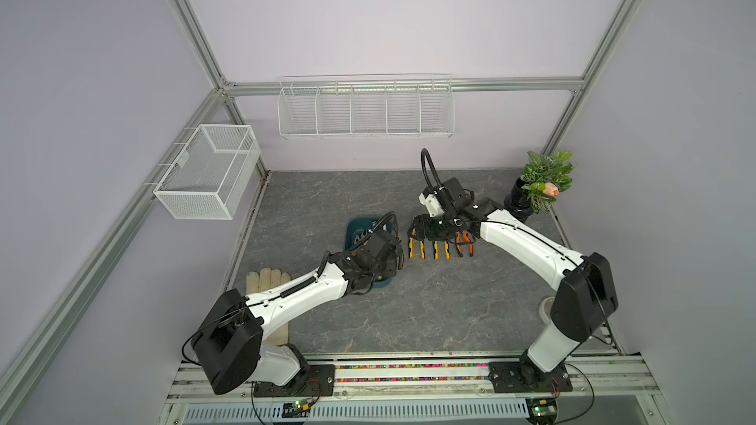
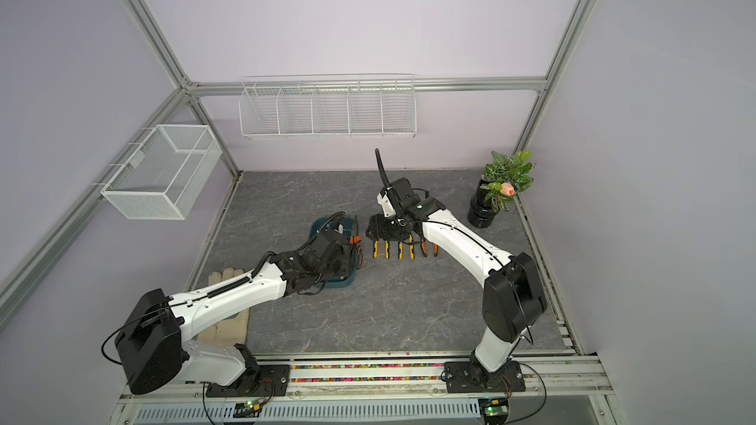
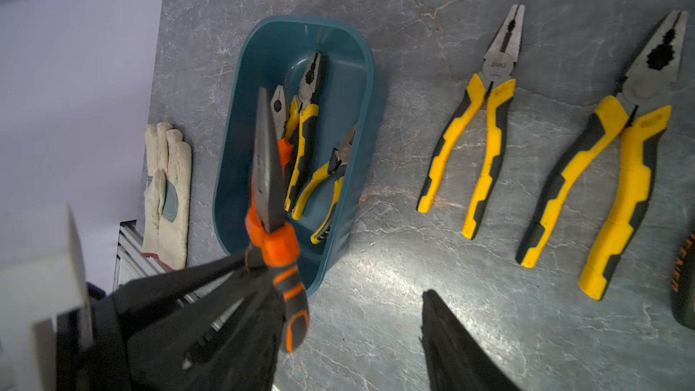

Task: Take the pliers out of the storage box
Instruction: Pick up the pliers from the storage box.

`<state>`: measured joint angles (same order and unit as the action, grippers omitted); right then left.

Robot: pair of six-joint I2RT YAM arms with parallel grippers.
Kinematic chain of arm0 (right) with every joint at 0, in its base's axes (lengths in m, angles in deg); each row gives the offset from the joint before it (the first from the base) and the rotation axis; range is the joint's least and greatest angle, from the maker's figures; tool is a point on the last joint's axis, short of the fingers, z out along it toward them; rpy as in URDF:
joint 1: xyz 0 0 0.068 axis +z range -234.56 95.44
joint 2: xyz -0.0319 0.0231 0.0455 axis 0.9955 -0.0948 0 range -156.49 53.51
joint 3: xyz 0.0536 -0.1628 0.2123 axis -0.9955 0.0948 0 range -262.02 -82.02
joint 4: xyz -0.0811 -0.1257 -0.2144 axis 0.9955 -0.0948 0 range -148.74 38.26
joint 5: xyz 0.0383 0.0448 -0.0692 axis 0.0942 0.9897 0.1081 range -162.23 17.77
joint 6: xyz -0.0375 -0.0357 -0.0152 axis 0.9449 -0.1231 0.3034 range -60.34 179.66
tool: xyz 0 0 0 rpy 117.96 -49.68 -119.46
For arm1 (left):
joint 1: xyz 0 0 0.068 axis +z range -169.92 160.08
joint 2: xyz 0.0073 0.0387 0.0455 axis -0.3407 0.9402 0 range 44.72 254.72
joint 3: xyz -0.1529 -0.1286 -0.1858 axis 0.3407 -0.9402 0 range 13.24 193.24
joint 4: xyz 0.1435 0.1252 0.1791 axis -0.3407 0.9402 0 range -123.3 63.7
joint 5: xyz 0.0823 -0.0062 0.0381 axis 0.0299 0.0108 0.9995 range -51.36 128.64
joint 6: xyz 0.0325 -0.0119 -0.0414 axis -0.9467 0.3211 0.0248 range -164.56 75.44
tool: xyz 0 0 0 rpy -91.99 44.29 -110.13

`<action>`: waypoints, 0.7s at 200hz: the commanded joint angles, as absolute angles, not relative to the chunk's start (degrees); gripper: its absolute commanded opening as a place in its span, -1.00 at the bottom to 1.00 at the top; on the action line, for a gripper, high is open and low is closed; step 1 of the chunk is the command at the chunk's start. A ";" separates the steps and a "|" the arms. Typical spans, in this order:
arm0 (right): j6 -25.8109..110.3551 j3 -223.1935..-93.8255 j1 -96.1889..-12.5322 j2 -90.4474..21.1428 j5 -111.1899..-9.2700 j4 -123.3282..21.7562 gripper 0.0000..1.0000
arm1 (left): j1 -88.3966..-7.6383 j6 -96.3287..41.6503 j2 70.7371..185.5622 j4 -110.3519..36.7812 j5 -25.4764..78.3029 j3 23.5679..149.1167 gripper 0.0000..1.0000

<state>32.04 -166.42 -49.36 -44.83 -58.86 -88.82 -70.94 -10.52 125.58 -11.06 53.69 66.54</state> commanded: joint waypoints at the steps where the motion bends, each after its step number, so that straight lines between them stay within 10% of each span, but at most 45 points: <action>1: 31.51 -170.63 -48.46 -47.44 -59.10 -91.03 0.21 | -71.64 -8.42 126.55 -13.49 55.72 69.18 -1.00; 140: 29.61 -188.54 -43.44 -62.06 -73.54 -103.55 -0.02 | -77.74 -6.48 132.81 -5.22 68.93 77.20 -1.00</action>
